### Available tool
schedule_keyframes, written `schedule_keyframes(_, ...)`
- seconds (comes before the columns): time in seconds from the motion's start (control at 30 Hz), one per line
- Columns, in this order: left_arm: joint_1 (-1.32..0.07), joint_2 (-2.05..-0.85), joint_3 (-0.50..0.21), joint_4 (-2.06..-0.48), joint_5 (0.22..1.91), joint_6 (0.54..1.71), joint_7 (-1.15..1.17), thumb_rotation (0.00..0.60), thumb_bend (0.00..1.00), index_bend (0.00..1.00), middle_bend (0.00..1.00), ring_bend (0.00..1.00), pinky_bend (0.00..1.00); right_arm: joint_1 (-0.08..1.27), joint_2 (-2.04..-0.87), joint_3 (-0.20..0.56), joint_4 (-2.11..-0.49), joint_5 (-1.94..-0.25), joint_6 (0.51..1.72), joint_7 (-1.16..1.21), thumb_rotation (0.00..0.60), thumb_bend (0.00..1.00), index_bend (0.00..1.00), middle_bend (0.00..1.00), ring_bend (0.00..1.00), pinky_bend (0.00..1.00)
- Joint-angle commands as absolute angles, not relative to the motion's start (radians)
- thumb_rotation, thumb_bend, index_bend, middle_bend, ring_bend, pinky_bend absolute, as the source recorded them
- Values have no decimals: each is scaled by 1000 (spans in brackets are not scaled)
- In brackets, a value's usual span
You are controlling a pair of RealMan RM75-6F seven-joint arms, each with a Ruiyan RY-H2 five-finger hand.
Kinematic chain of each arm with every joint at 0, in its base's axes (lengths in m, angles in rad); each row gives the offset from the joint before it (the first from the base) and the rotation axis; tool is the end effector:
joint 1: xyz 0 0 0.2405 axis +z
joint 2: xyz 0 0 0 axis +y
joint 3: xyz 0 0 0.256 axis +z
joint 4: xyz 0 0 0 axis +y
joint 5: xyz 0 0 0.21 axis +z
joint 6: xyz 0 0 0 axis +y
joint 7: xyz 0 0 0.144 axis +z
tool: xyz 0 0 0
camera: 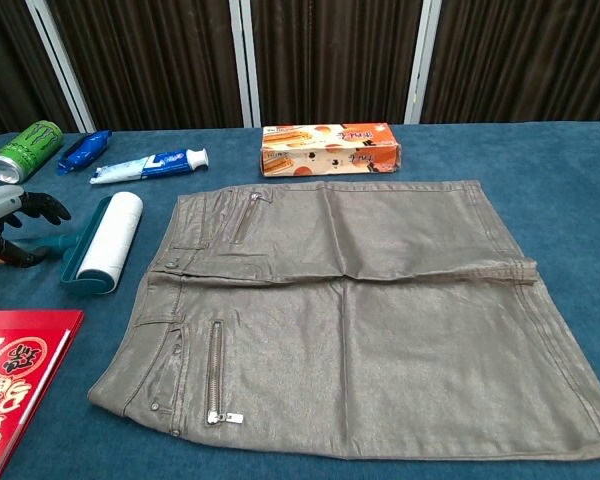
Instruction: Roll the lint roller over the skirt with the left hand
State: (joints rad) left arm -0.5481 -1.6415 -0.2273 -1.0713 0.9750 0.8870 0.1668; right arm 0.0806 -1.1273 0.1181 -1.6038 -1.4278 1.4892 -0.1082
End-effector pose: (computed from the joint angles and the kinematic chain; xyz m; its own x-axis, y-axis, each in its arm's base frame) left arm -0.3006 0.3508 0.0015 0.3178 0.2969 0.9005 0.9258 0.1079 -0.3624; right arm -0.3161 -0.1933 0.1717 0.4813 0.0611 0.8744 -0.8759 0.0706 0.4772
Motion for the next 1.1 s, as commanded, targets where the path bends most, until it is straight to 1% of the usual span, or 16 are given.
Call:
schedule_keyframes(0.03, -549, -1651, -229, -1057, 967, 879, 162, 600, 499, 245, 227, 150, 183, 81, -1128, 118, -1603, -1427, 1488, -108, 600, 0, 0, 0, 0, 0)
schedule_keyframes(0.17, -553, -1658, -229, -1045, 967, 877, 162, 600, 499, 282, 267, 183, 201, 83, -1130, 118, -1600, -1424, 1483, -109, 600, 0, 0, 0, 0, 0)
schedule_keyframes(0.33, -559, -1668, -229, -1037, 974, 883, 163, 600, 499, 335, 333, 237, 256, 85, -1131, 118, -1599, -1419, 1479, -110, 600, 0, 0, 0, 0, 0)
schedule_keyframes(0.4, -560, -1670, -229, -1037, 976, 884, 163, 600, 515, 383, 381, 275, 301, 85, -1131, 118, -1598, -1418, 1478, -111, 600, 0, 0, 0, 0, 0)
schedule_keyframes(0.5, -560, -1676, -229, -1037, 987, 900, 162, 600, 565, 457, 446, 337, 370, 86, -1131, 118, -1597, -1416, 1477, -112, 600, 0, 0, 0, 0, 0)
schedule_keyframes(0.63, -558, -1678, -222, -1041, 1005, 923, 171, 600, 585, 552, 519, 404, 409, 87, -1132, 118, -1596, -1411, 1472, -110, 600, 0, 0, 0, 0, 0)
schedule_keyframes(0.77, -555, -1666, -216, -1060, 1016, 934, 185, 600, 594, 571, 531, 414, 416, 88, -1132, 118, -1596, -1412, 1471, -111, 600, 0, 0, 0, 0, 0)
schedule_keyframes(0.93, -553, -1629, -214, -1104, 1036, 938, 177, 600, 676, 573, 531, 414, 417, 89, -1131, 118, -1598, -1411, 1470, -106, 600, 0, 0, 0, 0, 0)
schedule_keyframes(1.0, -555, -1594, -215, -1143, 1057, 945, 173, 600, 707, 573, 531, 415, 418, 88, -1130, 119, -1599, -1409, 1470, -104, 600, 0, 0, 0, 0, 0)
schedule_keyframes(1.1, -559, -1502, -224, -1263, 1100, 966, 171, 600, 733, 573, 532, 416, 423, 89, -1127, 119, -1603, -1408, 1467, -97, 600, 0, 0, 0, 0, 0)
